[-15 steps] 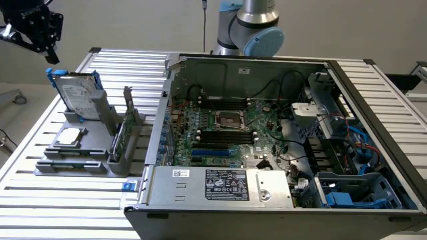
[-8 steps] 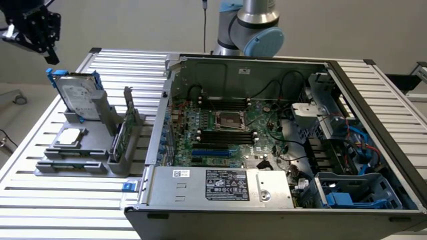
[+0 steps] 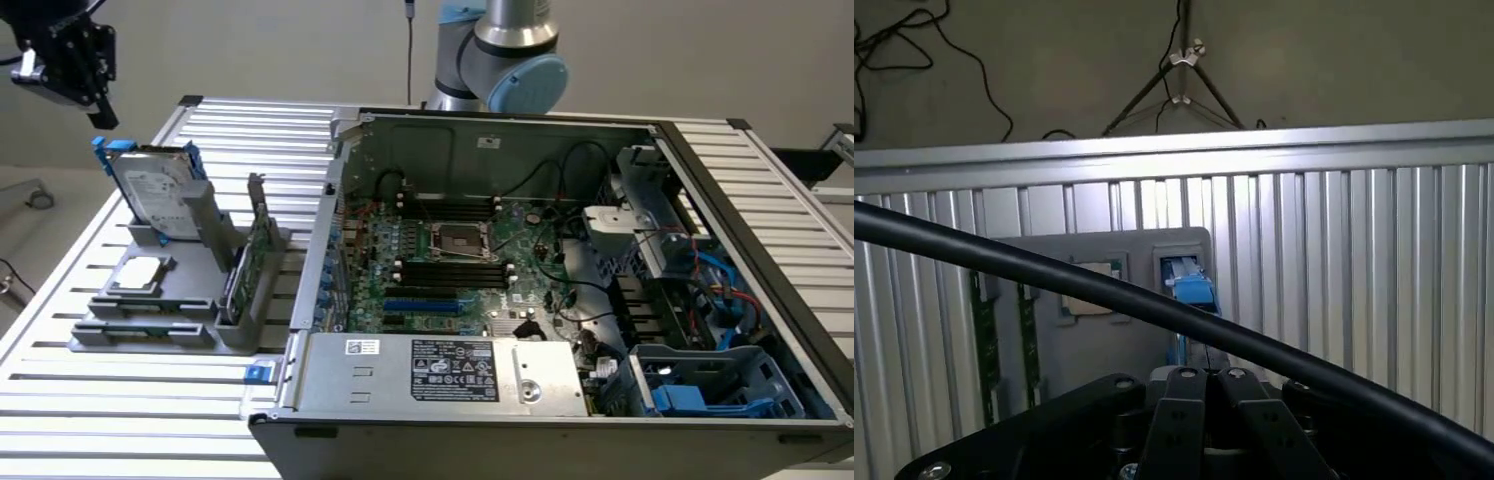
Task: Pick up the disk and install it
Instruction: 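Pick up the disk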
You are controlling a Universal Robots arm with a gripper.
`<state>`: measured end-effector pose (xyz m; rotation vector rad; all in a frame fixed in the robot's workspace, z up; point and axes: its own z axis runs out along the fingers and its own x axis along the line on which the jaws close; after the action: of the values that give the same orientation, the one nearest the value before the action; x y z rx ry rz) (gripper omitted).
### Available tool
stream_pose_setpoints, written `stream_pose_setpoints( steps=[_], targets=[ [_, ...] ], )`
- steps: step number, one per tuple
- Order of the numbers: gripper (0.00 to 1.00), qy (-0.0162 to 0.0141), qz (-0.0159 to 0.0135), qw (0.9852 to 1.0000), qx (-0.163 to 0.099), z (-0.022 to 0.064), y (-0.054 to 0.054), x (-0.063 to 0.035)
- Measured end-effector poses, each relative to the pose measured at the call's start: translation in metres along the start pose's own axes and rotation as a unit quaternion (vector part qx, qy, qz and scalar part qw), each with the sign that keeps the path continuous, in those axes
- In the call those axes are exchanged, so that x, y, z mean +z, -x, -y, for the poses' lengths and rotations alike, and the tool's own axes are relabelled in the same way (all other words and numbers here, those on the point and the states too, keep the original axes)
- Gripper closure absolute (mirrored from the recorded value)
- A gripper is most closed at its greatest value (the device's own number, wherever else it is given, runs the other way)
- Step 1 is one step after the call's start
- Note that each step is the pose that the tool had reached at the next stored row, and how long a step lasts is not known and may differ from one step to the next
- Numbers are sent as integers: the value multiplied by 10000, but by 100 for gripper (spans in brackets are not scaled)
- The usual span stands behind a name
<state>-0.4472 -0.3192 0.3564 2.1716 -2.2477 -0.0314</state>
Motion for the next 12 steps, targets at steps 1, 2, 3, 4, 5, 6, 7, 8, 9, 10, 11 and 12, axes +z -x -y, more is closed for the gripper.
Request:
stream_pose_setpoints(
  steps=[1, 2, 3, 4, 5, 6, 7, 8, 9, 10, 11, 12],
  targets=[
    [89, -1, -3, 10000, -90, 0, 0, 0],
    [89, -3, -5, 9998, -185, 0, 0, 0],
    [89, -5, -8, 9996, -275, 0, 0, 1],
    [89, -7, -10, 9993, -365, 0, 0, 1],
    [89, -9, -13, 9990, -455, 0, 0, 1],
    [89, -12, -16, 9985, -544, 0, 0, 1],
    [89, -14, -18, 9980, -637, 1, 0, 2],
    [89, -18, -21, 9973, -732, 1, 0, 2],
    [89, -23, -23, 9966, -820, 1, 0, 2],
    [89, -29, -28, 9962, -875, -1, 0, 2],
    [88, -35, -31, 9961, -883, -1, 0, 2],
    [83, -37, -32, 9961, -883, 0, 0, 3]
  ],
)
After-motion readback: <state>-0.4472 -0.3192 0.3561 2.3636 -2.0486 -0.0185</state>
